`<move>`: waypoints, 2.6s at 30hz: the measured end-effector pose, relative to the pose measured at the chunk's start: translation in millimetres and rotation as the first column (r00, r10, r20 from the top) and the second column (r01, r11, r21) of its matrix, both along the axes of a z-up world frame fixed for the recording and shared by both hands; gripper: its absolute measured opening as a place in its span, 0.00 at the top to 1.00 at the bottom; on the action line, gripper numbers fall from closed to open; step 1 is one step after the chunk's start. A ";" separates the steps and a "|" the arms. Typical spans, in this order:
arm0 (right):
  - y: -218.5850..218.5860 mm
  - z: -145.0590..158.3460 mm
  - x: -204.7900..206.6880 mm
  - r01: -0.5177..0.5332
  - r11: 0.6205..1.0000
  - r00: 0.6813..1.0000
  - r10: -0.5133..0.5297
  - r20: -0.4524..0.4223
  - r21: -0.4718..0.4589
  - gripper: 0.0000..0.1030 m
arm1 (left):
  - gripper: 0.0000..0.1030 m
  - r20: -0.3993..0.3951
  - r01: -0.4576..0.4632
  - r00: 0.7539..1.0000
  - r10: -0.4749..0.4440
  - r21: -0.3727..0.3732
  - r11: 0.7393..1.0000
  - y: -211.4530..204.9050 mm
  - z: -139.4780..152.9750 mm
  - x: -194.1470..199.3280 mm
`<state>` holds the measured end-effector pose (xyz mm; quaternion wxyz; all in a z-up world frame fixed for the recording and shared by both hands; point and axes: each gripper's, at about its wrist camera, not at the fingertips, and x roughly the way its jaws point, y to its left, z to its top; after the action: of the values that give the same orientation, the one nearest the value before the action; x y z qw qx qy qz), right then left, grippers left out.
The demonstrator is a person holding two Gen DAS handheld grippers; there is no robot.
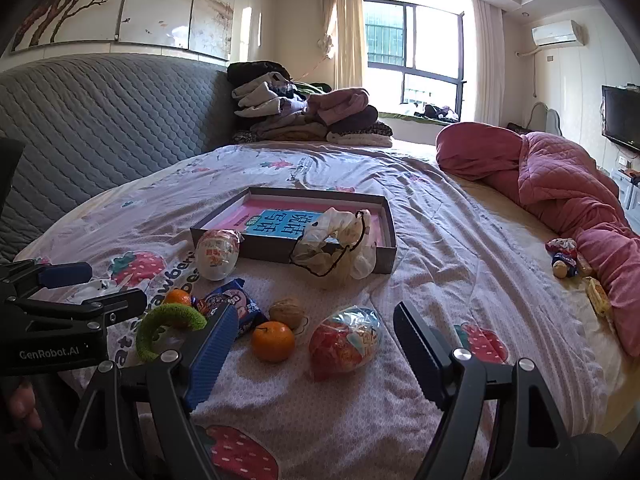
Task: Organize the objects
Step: 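Reach the left gripper toward the green fuzzy ring and close on it, then lift the green ring with the left gripper while the right gripper grasps the wrapped candy egg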
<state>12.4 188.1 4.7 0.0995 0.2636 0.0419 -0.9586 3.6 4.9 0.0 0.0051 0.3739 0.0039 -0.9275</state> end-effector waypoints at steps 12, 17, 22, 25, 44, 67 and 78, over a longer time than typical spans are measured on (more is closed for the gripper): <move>2.6 -9.9 0.8 -0.004 1.000 0.998 0.004 0.059 0.004 0.23 | 0.17 0.079 0.014 0.997 -0.015 0.014 1.000 0.0 -17.3 0.4; 3.3 -15.3 -0.5 -0.008 1.000 0.996 0.007 0.093 0.004 0.23 | 0.17 0.114 0.022 0.993 -0.025 0.022 1.000 -0.2 -26.2 -0.3; 7.3 -20.7 -2.8 0.012 1.000 0.992 -0.012 0.128 0.005 0.23 | 0.17 0.154 0.013 0.988 -0.020 0.047 0.999 -4.2 -34.7 -2.3; 10.7 -25.3 -5.3 0.026 1.000 0.987 -0.026 0.156 0.003 0.23 | 0.17 0.168 0.002 0.986 -0.010 0.048 0.999 -6.9 -39.6 -3.7; 22.0 -42.4 -38.9 0.104 0.993 0.968 -0.089 0.234 -0.056 0.23 | 0.17 0.177 -0.041 0.984 0.032 0.044 0.998 -16.2 -62.6 -30.7; 33.6 -67.7 -74.4 0.177 0.977 0.931 -0.129 0.341 -0.116 0.46 | 0.44 0.169 -0.005 0.986 -0.012 0.099 0.995 -14.3 -71.8 -36.2; 31.0 -59.1 -66.7 0.148 0.985 0.953 -0.120 0.279 -0.083 0.46 | 0.89 0.148 0.010 0.989 -0.026 0.109 0.994 -16.9 -68.7 -35.2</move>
<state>-54.3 219.1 -54.4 0.0526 0.3898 -0.0398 -0.9185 -31.6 -12.0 -68.7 -0.0232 0.4420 0.0502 -0.8953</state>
